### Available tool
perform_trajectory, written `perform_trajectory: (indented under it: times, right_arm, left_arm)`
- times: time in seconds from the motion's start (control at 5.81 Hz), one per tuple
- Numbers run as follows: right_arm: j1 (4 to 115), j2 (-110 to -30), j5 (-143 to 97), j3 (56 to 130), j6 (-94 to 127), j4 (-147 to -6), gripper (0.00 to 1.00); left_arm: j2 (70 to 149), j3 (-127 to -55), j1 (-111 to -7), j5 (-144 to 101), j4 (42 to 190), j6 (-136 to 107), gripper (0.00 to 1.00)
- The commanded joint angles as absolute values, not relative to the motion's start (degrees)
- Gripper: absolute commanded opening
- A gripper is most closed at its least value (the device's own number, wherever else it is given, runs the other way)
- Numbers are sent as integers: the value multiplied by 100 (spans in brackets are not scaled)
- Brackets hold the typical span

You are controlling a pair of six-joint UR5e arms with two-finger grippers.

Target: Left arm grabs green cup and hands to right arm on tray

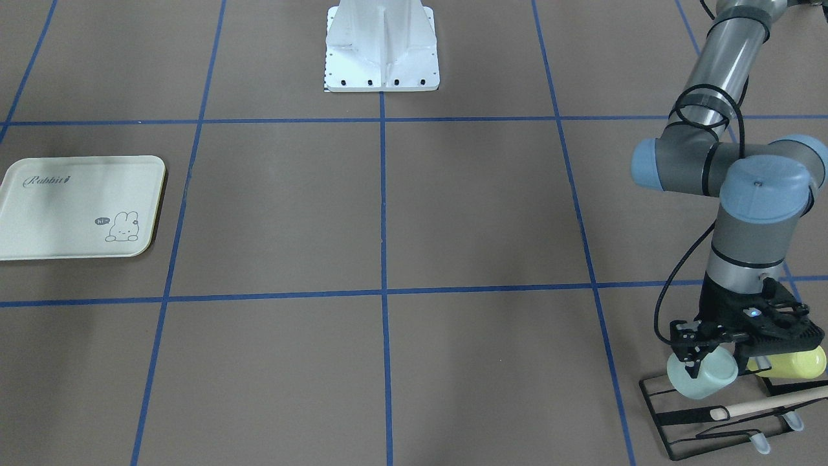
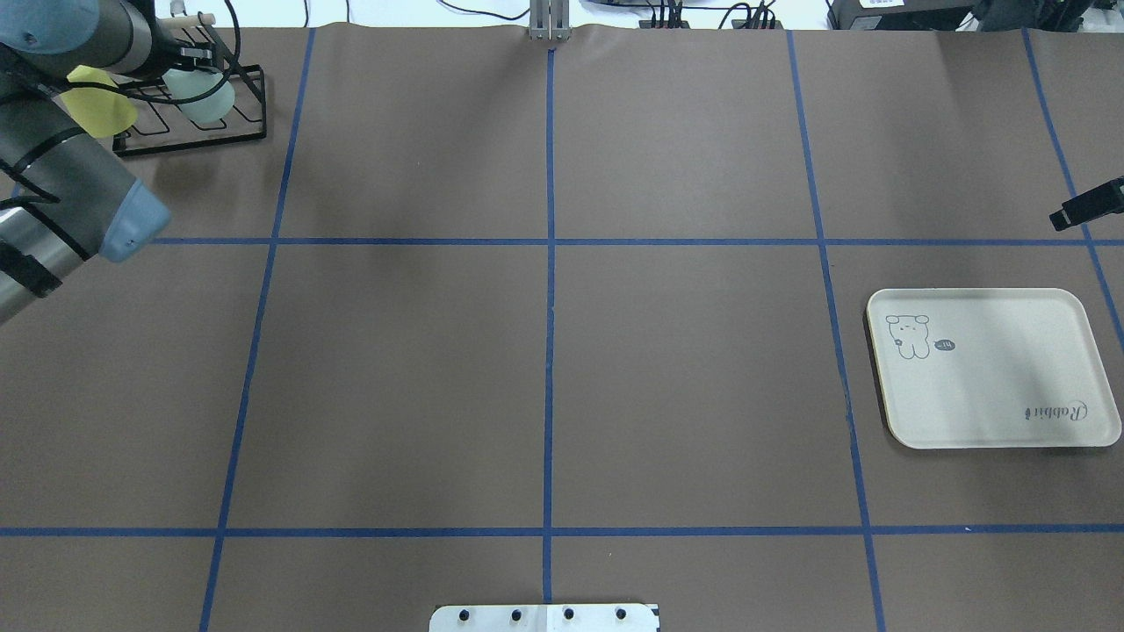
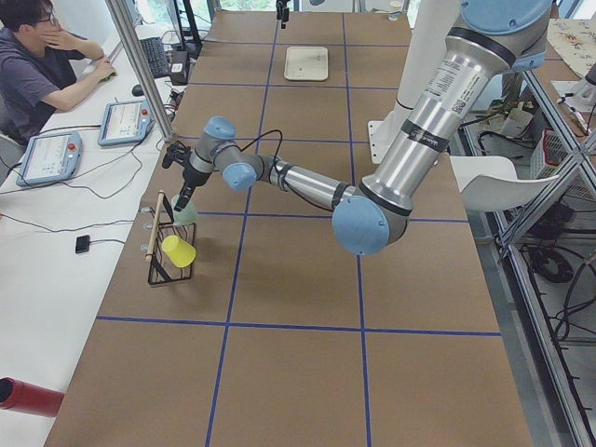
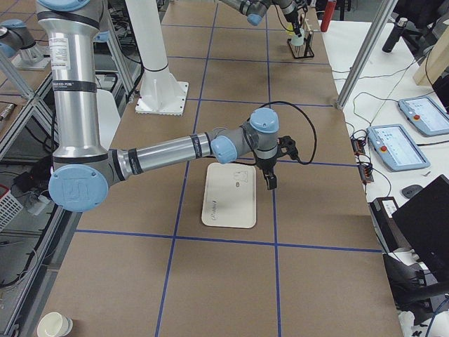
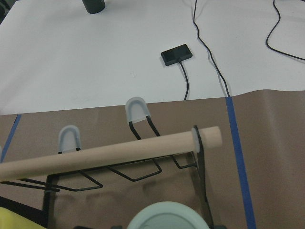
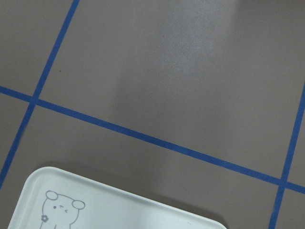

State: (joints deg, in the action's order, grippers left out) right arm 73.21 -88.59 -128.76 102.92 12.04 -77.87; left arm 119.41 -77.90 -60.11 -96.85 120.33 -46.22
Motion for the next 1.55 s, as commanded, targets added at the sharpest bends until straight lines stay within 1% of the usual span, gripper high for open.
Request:
perform_trajectory:
  times: [0.0,0.17,0.52,0.86,1.03,1.38]
  right_arm:
    - [7321,-8859,-12876,10292,1204,-7787,100]
    - [7321,-8859,-12876,10309,1204,-7787,100]
    - [7321,-8877,-12885,10318,1204,-7787,100]
    - [7321,-8877,-12885,10336,1239,-7787,100]
    - [7321,-8833,-12954,10423,1561,-7787,100]
    - [7278,-8466,-13147,10695,2640,-7778,100]
  left_arm:
    - [11830,-8225,-6282,-9973,11988,-4632,15]
    - [11804,-8401,-6467,-10063,11988,-4649,12]
    - [11393,-8936,-6548,-10291,11971,-4649,11]
    - [11050,-9840,-6678,-10929,11603,-4754,8]
    - [10961,-10061,-6654,-10968,11671,-5260,8]
    - [10969,-10439,-6601,-10978,11689,-6148,8]
